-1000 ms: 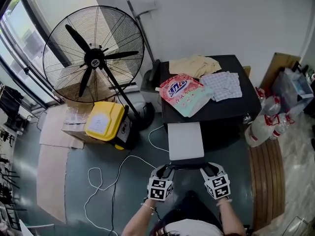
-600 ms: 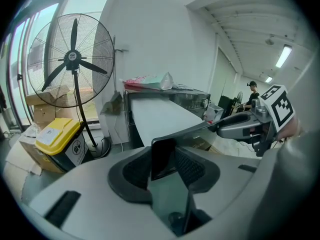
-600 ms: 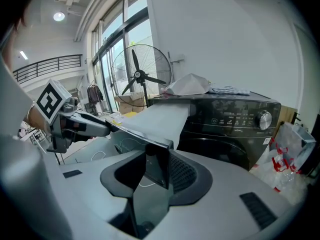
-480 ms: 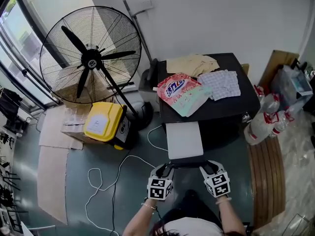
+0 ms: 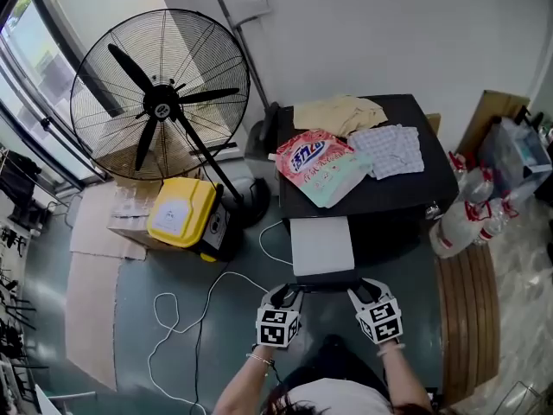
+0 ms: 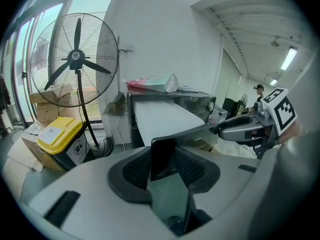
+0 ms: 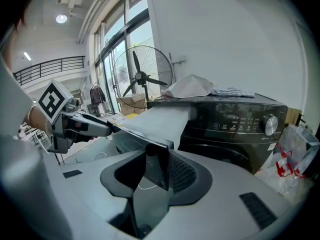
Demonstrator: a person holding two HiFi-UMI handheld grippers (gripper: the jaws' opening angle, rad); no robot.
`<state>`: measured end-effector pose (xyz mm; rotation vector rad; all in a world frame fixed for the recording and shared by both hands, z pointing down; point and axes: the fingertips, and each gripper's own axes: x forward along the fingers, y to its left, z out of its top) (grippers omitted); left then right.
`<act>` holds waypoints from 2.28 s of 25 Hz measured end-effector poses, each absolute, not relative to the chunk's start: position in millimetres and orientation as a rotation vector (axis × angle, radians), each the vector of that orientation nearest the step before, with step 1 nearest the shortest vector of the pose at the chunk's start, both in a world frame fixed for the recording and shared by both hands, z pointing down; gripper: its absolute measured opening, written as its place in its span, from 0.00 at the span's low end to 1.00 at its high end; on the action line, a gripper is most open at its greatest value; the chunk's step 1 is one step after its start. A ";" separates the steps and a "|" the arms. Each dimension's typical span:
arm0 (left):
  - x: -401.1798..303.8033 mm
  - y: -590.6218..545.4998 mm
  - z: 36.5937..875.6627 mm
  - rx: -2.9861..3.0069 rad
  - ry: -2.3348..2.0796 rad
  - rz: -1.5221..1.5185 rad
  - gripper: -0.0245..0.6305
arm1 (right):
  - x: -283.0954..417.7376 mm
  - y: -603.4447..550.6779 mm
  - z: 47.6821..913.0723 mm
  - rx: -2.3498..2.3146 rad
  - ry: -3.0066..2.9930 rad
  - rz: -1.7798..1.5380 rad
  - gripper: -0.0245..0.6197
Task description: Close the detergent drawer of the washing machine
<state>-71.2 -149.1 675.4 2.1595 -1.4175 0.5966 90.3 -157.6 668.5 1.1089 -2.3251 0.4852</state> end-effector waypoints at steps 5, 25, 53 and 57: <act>-71.4 -155.9 674.5 2.143 -1.435 0.597 0.28 | 89.8 -164.4 667.4 1.090 -2.342 0.479 0.29; -77.3 -186.9 673.0 2.139 -1.420 0.598 0.28 | 83.3 -194.6 666.2 1.102 -2.339 0.501 0.29; -84.0 -242.3 669.7 2.159 -1.380 0.573 0.28 | 78.3 -248.6 662.2 1.227 -2.298 0.515 0.30; -84.4 -246.9 669.6 2.158 -1.373 0.569 0.28 | 77.9 -253.3 662.0 1.234 -2.295 0.517 0.30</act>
